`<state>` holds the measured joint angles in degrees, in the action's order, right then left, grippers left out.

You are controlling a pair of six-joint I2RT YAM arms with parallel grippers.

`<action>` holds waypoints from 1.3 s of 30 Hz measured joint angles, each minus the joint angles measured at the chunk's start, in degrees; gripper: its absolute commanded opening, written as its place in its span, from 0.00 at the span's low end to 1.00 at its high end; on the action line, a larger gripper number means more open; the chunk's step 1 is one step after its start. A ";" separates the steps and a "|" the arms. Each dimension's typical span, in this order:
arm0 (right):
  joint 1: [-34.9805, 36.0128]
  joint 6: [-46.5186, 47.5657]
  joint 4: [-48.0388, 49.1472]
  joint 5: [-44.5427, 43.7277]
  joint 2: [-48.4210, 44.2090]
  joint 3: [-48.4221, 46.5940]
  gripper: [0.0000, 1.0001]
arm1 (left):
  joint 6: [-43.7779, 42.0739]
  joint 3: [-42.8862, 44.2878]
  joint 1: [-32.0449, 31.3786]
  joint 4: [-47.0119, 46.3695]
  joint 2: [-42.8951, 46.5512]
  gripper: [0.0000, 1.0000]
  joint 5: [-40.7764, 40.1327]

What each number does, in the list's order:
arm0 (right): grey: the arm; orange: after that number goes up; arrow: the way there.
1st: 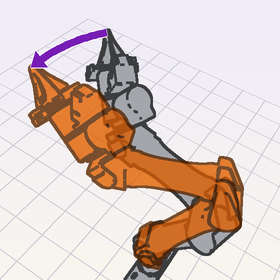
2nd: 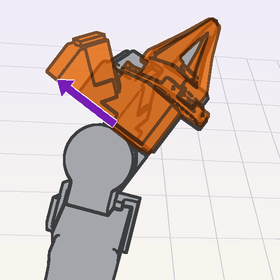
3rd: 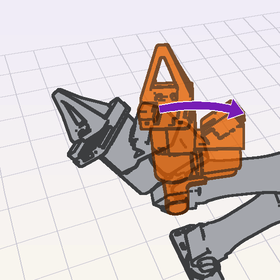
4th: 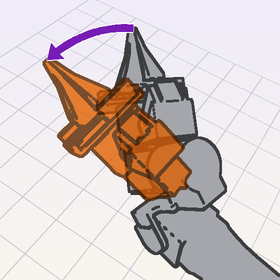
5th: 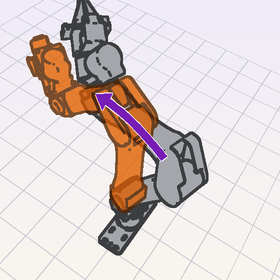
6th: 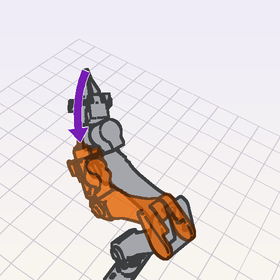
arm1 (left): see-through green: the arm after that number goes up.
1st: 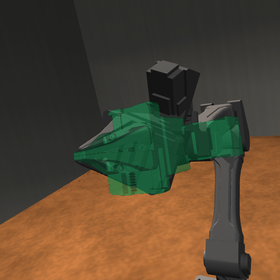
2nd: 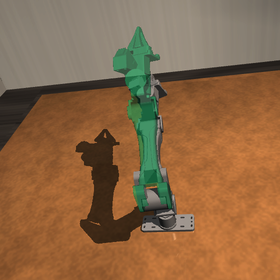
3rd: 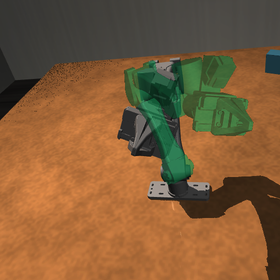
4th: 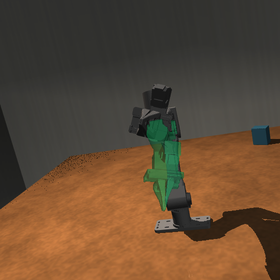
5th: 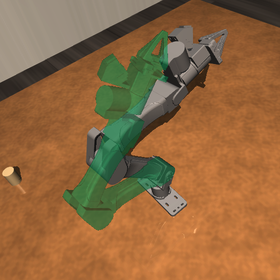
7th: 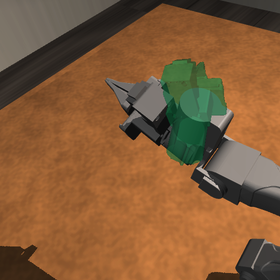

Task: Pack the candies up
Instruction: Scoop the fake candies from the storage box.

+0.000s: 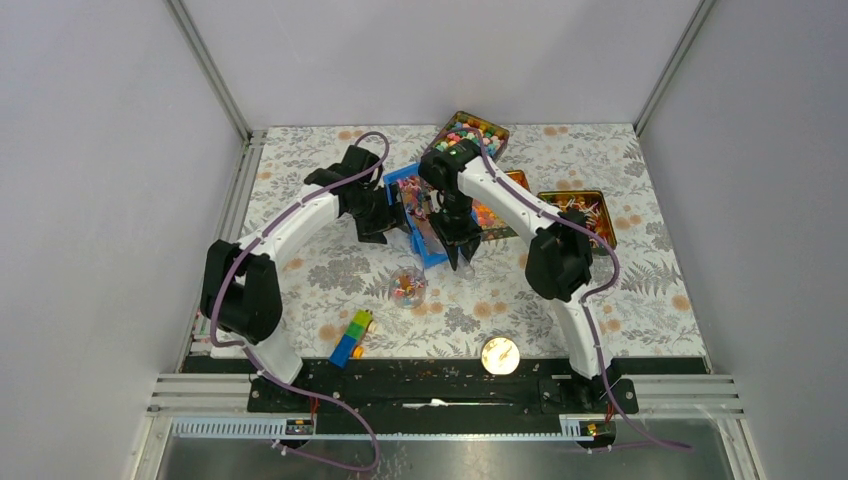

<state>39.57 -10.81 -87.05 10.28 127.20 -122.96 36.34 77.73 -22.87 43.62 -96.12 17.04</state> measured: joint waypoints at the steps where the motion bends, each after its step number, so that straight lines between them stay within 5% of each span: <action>1: -0.02 -0.04 -0.04 0.20 0.44 0.00 0.00 | -0.48 0.50 0.00 0.59 -0.20 0.68 -0.55; 23: -4.68 -0.81 -0.13 7.21 18.18 -21.66 0.00 | -4.44 3.96 0.72 5.27 -3.39 0.69 -3.28; 39: -4.61 1.99 3.08 1.05 8.68 -8.09 0.00 | -4.81 3.98 1.09 5.99 -3.39 0.70 -3.65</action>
<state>34.96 -8.82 -83.96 11.33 135.87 -131.04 31.53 81.71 -21.78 49.60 -99.50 13.39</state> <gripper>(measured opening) 0.348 0.691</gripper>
